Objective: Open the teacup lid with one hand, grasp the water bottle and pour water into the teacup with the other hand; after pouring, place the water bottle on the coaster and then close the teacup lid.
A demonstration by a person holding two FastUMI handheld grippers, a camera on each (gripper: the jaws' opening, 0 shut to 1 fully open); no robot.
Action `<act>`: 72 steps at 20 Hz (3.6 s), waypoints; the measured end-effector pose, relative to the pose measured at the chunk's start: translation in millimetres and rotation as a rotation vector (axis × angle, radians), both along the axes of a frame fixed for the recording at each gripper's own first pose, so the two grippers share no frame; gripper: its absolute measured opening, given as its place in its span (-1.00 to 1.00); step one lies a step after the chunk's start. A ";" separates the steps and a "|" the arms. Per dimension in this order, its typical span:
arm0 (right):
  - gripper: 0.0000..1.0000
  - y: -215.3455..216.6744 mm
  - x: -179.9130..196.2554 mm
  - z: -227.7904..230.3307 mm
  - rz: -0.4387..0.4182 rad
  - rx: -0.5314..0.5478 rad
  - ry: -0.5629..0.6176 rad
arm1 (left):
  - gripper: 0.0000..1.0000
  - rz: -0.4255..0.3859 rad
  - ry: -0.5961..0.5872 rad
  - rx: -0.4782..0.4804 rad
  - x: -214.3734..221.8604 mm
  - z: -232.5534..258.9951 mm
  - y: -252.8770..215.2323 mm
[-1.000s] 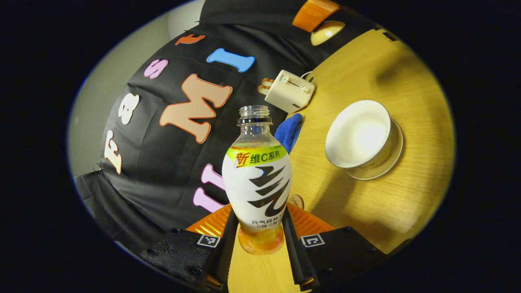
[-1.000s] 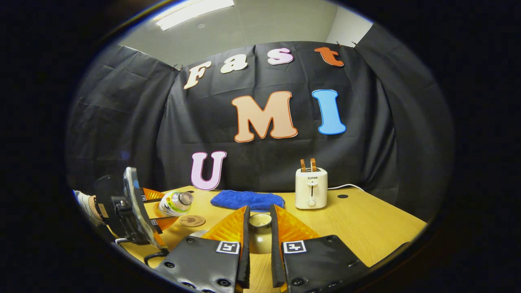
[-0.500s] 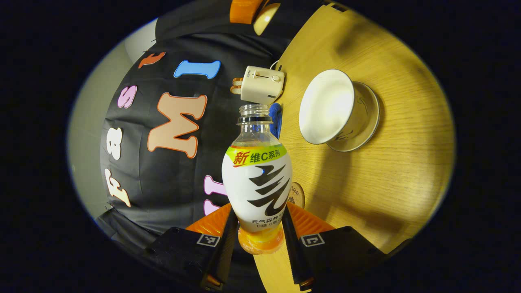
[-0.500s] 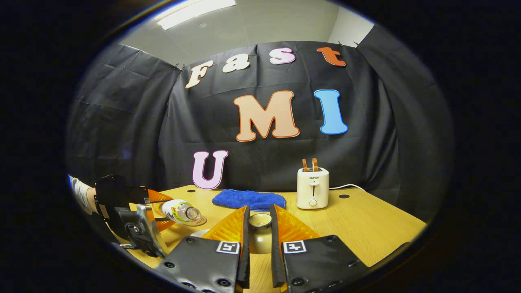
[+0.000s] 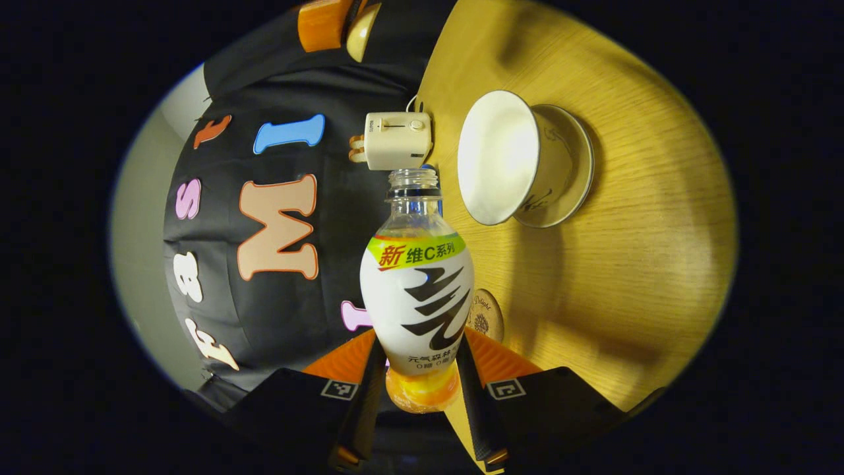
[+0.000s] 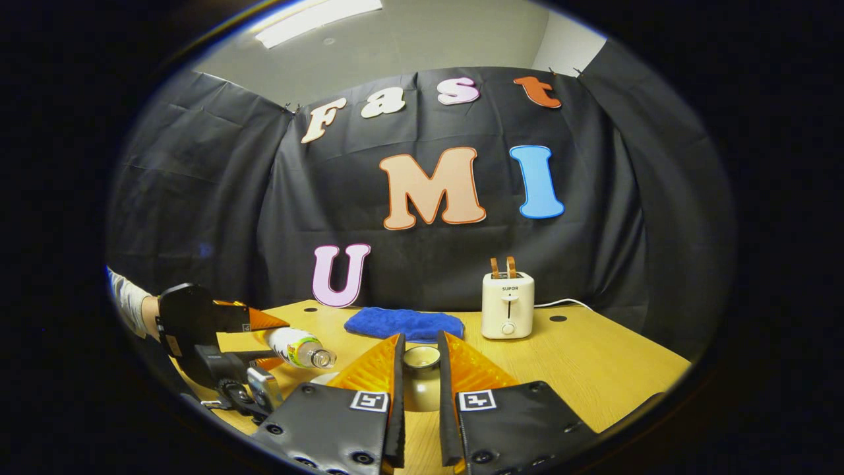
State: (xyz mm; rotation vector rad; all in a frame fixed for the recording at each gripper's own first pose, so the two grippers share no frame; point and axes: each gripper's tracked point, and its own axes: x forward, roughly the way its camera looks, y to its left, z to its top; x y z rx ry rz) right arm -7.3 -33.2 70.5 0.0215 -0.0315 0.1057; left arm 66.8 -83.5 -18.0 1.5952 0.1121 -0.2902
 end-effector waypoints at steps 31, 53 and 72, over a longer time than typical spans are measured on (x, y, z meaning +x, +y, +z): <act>-0.52 4.5 -5.5 8.2 0.006 0.001 -0.013 | 0.14 -0.057 -0.050 0.377 8.7 26.5 -4.5; -0.48 7.8 -12.0 19.2 0.019 0.006 -0.037 | 0.14 -0.069 -0.152 0.592 3.8 64.6 -14.4; -0.48 7.2 -12.6 19.2 0.019 0.008 -0.036 | 0.11 -0.060 -0.128 0.574 8.6 52.7 -11.6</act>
